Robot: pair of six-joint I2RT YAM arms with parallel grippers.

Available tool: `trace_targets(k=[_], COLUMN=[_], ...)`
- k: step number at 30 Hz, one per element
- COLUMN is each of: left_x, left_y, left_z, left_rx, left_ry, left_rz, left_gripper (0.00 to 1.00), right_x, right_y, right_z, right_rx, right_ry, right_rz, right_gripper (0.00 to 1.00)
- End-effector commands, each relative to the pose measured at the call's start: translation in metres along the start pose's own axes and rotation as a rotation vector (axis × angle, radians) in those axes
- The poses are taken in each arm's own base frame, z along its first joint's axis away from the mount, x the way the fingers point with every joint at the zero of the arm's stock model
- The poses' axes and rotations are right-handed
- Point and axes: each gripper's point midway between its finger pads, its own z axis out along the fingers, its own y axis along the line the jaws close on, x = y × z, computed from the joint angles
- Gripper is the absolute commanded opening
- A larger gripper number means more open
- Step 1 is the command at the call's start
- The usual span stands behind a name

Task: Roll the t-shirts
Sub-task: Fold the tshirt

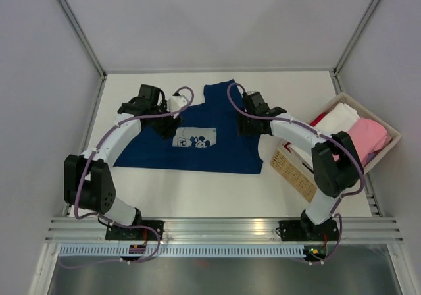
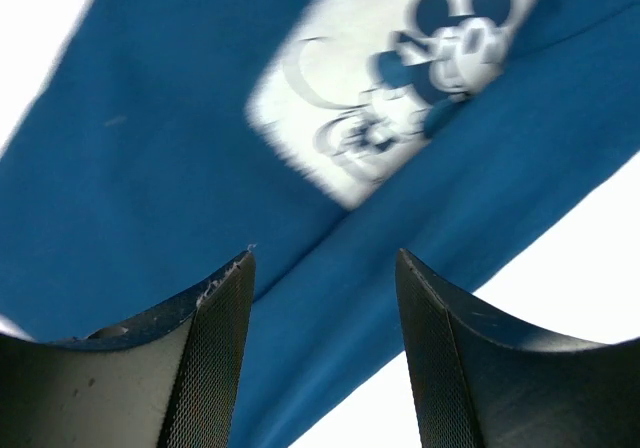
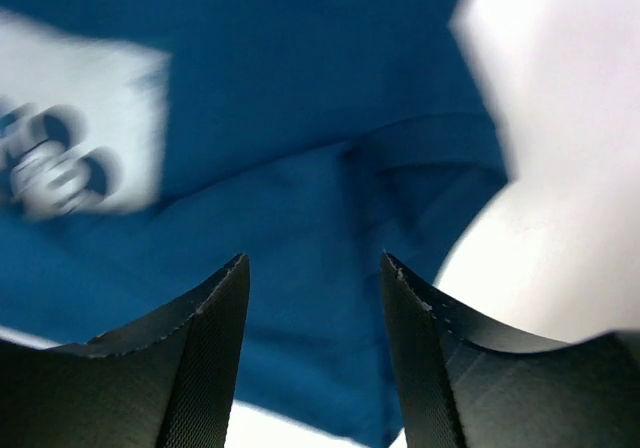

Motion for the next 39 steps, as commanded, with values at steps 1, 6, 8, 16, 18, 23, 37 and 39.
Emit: trace_targets(k=[1,6,8,16,18,23,37,39], left_x=[-0.009,0.002,0.006,0.009,0.009,-0.004,-0.002,0.000], left_y=[-0.015,-0.043,-0.050,-0.051,-0.049,-0.050,-0.045,-0.045], left_z=[0.020,0.055,0.061,0.063,0.062,0.059,0.057,0.057], left_rx=[0.027,0.079,0.090,0.081,0.074,0.083,0.045,0.046], left_ry=[0.023,0.105,0.119,0.118,0.120,0.087,0.105,0.106], left_rz=[-0.039,0.005,0.006,0.005,0.008,-0.009,0.009,0.007], left_gripper=[0.63,0.62,0.62,0.62,0.62,0.62,0.63,0.62], right_x=[-0.008,-0.010,-0.009,-0.010,-0.013,-0.009,0.109,0.131], right_y=[-0.008,-0.011,-0.018,-0.010,-0.009,-0.008,0.057,0.057], right_z=[0.022,0.053,0.064,0.070,0.062,0.039,-0.033,-0.034], right_rx=[-0.031,-0.025,-0.011,-0.078,-0.086,-0.120,-0.320,-0.328], right_ry=[0.008,0.011,0.030,0.024,0.007,-0.019,0.080,0.127], right_rz=[0.040,0.043,0.046,0.065,0.058,0.017,-0.168,-0.167], right_gripper=[0.61,0.61,0.57,0.21,0.07,0.00,0.00,0.00])
